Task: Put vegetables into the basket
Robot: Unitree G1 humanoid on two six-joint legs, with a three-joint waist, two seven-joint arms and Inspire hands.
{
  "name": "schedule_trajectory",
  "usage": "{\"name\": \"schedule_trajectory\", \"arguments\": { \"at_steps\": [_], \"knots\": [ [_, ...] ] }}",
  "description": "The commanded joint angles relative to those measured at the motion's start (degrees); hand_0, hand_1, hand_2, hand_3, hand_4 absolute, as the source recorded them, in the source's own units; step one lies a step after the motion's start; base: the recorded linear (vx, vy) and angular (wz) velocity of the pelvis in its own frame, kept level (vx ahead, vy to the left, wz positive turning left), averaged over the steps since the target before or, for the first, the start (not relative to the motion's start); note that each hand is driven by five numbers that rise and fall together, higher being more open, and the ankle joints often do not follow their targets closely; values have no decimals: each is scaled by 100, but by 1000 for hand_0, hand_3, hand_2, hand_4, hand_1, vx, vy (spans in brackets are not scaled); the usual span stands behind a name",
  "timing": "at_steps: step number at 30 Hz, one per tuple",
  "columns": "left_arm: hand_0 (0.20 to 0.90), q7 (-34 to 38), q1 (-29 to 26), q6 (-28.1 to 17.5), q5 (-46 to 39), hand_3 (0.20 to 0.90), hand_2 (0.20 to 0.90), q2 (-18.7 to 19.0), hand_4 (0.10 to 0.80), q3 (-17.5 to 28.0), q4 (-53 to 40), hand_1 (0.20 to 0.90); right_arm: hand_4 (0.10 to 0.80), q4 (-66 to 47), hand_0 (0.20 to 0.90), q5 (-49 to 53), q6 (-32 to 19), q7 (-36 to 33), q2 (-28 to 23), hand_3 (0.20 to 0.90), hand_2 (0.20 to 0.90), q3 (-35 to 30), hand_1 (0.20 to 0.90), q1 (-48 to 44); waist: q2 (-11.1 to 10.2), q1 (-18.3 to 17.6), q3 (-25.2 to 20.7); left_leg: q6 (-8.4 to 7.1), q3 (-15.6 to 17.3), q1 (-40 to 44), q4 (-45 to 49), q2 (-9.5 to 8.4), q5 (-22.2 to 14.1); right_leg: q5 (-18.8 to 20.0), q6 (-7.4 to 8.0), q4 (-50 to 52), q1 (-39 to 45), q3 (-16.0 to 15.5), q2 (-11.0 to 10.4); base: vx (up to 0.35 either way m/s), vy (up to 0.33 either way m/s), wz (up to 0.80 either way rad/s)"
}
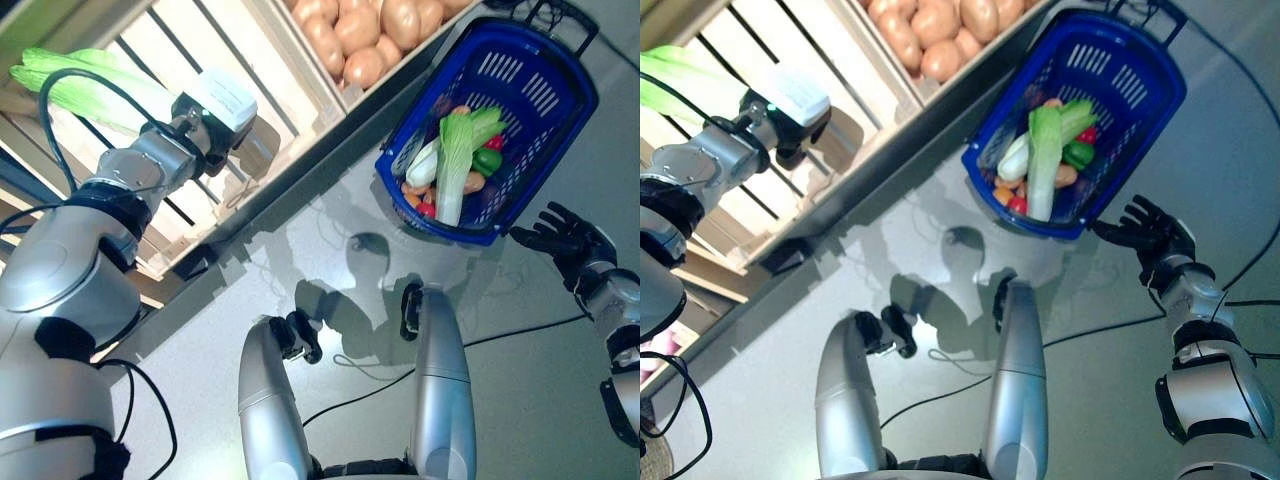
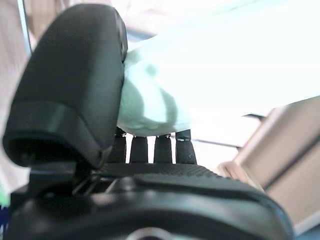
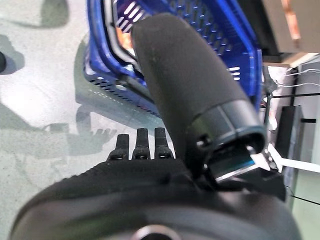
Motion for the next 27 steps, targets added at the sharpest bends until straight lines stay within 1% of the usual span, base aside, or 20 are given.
{"name": "schedule_trajectory", "arguments": {
  "at_steps": [1,3,4,6,10,11,12,13,15,16,17,18,19,21,23,25,26,27],
  "knots": [
    [300,632,-580,47,-514,300,300,859,400,314,35,300,800,-41,900,96,-470,244,-27,900,900,-365,900,-22,-220,-140,-30,-484,-217,579,-712,173,171,741,230,-1187,909,107,-164,39,-13,-2],
    [300,799,-428,-149,-762,300,300,874,400,439,-13,300,800,-98,900,9,-496,297,54,900,900,-351,900,90,-230,-115,-178,-483,-195,842,-956,140,254,735,197,-1350,1164,65,-176,81,-18,0],
    [300,851,-265,-269,-1363,300,300,885,400,600,-82,300,800,-186,900,-101,-510,315,151,900,900,-329,900,207,-250,-90,-302,-482,-161,1060,-1151,102,318,724,174,-1489,1386,9,-177,102,-23,9],
    [300,856,-23,-501,-1860,300,300,882,400,956,-213,300,800,-303,900,-175,-542,334,289,900,900,-274,900,345,-280,-59,-445,-474,-132,1381,-1442,40,403,723,149,-1698,1694,-62,-181,90,-19,14],
    [300,755,605,-999,-2383,300,300,760,400,1712,-534,300,800,-721,900,-363,-611,374,682,900,900,-241,900,677,-347,-10,-772,-463,-41,2069,-2156,-42,653,747,100,-2222,2400,-222,-162,91,-15,7],
    [300,742,638,-1011,-2400,300,300,758,400,1747,-552,300,800,-739,900,-372,-606,364,693,900,900,-236,900,688,-347,-9,-786,-462,-34,2117,-2203,-51,668,750,98,-2257,2448,-233,-161,94,-14,1],
    [300,676,798,-1090,-2621,300,300,721,400,1936,-646,300,800,-839,900,-392,-594,345,770,900,900,-229,900,744,-359,14,-873,-452,-4,2331,-2414,-87,739,762,88,-2427,2667,-286,-148,112,-7,2],
    [300,530,1072,-1227,-2844,300,300,619,400,2254,-804,300,800,-1005,900,-448,-577,336,914,900,900,-214,900,840,-382,58,-995,-434,32,2651,-2711,-147,839,794,61,-2730,3025,-376,-127,144,-9,3],
    [300,442,1389,-1261,-3058,300,300,503,400,2533,-1026,300,800,-1201,900,-522,-444,220,1051,900,900,-209,900,897,-387,103,-1154,-443,80,3054,-3113,-207,966,853,38,-3169,3470,-488,-30,148,-17,4],
    [300,427,1630,-1310,-3218,300,300,407,400,2744,-1144,300,800,-1350,900,-532,-384,178,1157,900,900,-217,900,956,-393,129,-1270,-456,128,3288,-3345,-251,1044,892,23,-3437,3732,-563,39,123,-34,5],
    [300,367,1838,-1281,-3378,300,300,314,400,2946,-1301,300,800,-1503,900,-556,-336,162,1267,900,900,-209,900,1017,-408,151,-1397,-408,226,3481,-3649,-310,1271,1069,-34,-3780,3945,-670,106,165,-24,4],
    [300,336,1925,-1247,-3417,300,300,278,400,3008,-1360,300,800,-1556,900,-579,-318,159,1296,900,900,-205,900,1053,-400,163,-1432,-463,193,3605,-3669,-326,1155,952,13,-3790,4065,-663,123,127,-30,-1],
    [300,280,2271,-1271,-3769,300,300,132,400,3310,-1573,300,800,-1832,900,-607,-231,197,1409,900,900,-198,900,1184,-417,203,-1603,-409,315,3838,-4033,-405,1400,1141,-48,-4188,4313,-794,180,177,-19,-8],
    [300,70,2767,-1251,-4071,300,300,-97,400,3761,-1864,300,800,-2173,900,-657,-116,243,1590,900,900,-195,900,1426,-421,255,-1819,-410,346,4239,-4520,-508,1563,1249,-37,-4684,4737,-893,273,209,-27,-9],
    [300,-289,3454,-1314,-4756,300,300,-455,400,4275,-2202,300,800,-2599,900,-610,99,419,1784,900,900,-201,900,1677,-430,325,-2139,-413,361,4749,-5221,-649,1798,1441,11,-5384,5285,-976,409,267,-32,-2],
    [300,-504,3836,-1345,-5289,300,300,-670,400,4538,-2405,300,800,-2901,900,-637,276,450,1890,900,900,-173,900,1764,-427,355,-2312,-419,354,5038,-5684,-753,1969,1623,74,-5796,5584,-971,494,150,-19,-3],
    [300,-533,3893,-1336,-5348,300,300,-722,400,4587,-2441,300,800,-2964,900,-636,345,430,1907,900,900,-164,900,1778,-423,359,-2336,-421,350,5101,-5810,-772,2009,1656,86,-5877,5640,-973,509,90,-9,-4],
    [300,-632,4010,-1345,-5647,300,300,-830,400,4692,-2519,300,800,-3084,900,-609,492,424,1940,900,900,-150,900,1806,-419,370,-2404,-424,350,5225,-6030,-811,2085,1726,111,-6031,5748,-967,543,62,-10,-6]
  ]
}}
